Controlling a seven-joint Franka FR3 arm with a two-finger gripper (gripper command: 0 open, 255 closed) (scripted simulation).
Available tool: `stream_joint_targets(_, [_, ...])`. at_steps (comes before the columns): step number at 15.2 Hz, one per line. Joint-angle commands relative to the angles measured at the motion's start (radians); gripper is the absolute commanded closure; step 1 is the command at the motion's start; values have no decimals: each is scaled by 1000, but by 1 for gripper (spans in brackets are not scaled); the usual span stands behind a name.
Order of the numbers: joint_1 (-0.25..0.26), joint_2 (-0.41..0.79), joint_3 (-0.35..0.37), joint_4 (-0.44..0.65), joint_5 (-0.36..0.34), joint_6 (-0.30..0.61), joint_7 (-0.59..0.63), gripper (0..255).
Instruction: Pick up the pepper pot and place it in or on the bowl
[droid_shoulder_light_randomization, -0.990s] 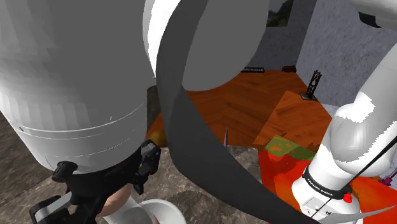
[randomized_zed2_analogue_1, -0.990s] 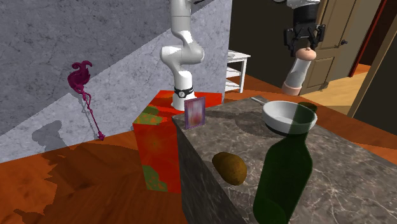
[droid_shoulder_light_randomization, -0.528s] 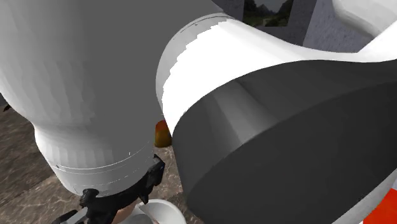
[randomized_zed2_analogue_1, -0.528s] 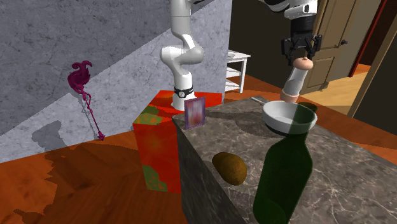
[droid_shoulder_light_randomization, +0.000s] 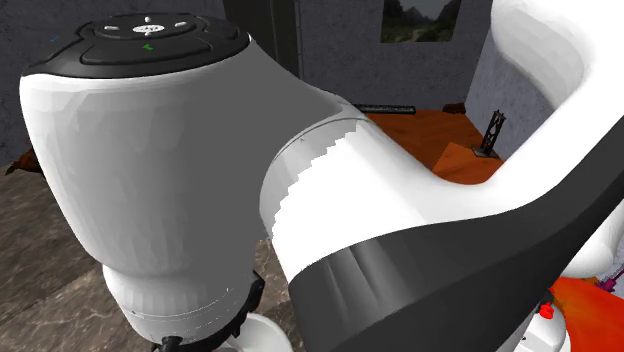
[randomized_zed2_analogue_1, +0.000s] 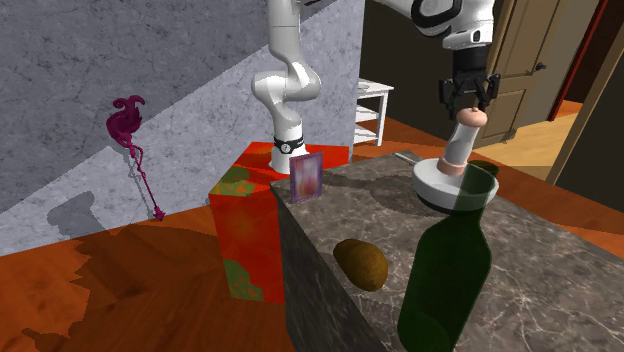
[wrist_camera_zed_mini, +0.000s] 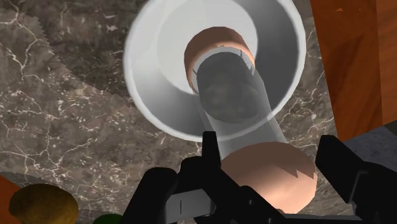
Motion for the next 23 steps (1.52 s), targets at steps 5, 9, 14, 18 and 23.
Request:
stream_joint_targets(5, [0, 3, 1, -12, -6, 13, 5, 255])
stream_joint_targets(9, [0, 3, 1, -12, -6, 13, 5, 0])
stream_joint_targets(14, [0, 3, 1, -12, -6, 13, 5, 0])
stream_joint_targets(18, [2, -102, -21, 44, 111, -94, -74, 0])
stream_joint_targets(23, [5, -102, -24, 44, 110, -94, -74, 0])
